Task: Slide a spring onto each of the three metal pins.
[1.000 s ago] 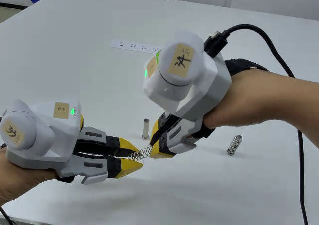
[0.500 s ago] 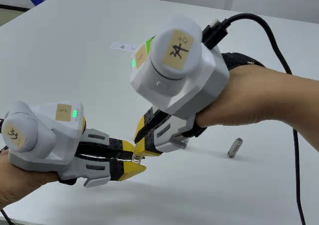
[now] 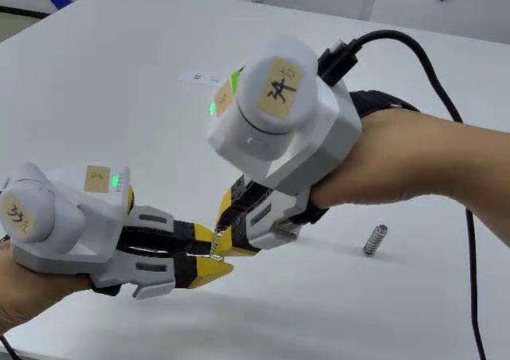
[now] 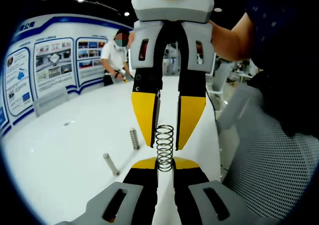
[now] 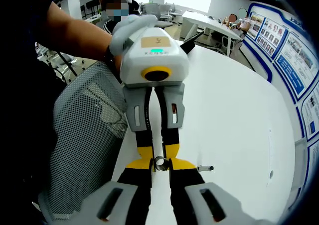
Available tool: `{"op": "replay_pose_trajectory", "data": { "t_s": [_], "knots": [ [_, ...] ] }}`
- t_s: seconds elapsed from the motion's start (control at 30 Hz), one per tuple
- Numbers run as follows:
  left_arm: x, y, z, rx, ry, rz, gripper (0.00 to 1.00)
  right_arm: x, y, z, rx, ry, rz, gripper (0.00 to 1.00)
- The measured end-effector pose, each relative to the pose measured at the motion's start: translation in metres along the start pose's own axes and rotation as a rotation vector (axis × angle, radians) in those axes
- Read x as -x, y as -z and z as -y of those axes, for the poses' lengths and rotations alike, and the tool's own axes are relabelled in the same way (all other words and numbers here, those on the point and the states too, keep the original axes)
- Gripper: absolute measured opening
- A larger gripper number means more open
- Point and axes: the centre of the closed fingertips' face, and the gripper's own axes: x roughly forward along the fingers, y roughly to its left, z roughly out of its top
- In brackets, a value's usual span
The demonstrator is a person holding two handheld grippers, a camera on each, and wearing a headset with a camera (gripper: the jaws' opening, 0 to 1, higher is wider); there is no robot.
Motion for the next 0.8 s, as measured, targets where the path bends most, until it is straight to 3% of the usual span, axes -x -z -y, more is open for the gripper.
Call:
{"op": "replay_pose_trajectory", "data": {
  "t_s": [0.57,0.8],
  "knots": [
    [-0.002,-0.001,-0.0022,0.005,-0.012,0.003,0.11,-0.0031,0.0061,0.0029,-0.02,-0.014,-0.025,0.12],
    [0.0005,0.0016,-0.0065,0.017,-0.033,-0.004,0.17,0.0,0.0071,0.0053,-0.02,-0.011,-0.03,0.12]
  ]
}}
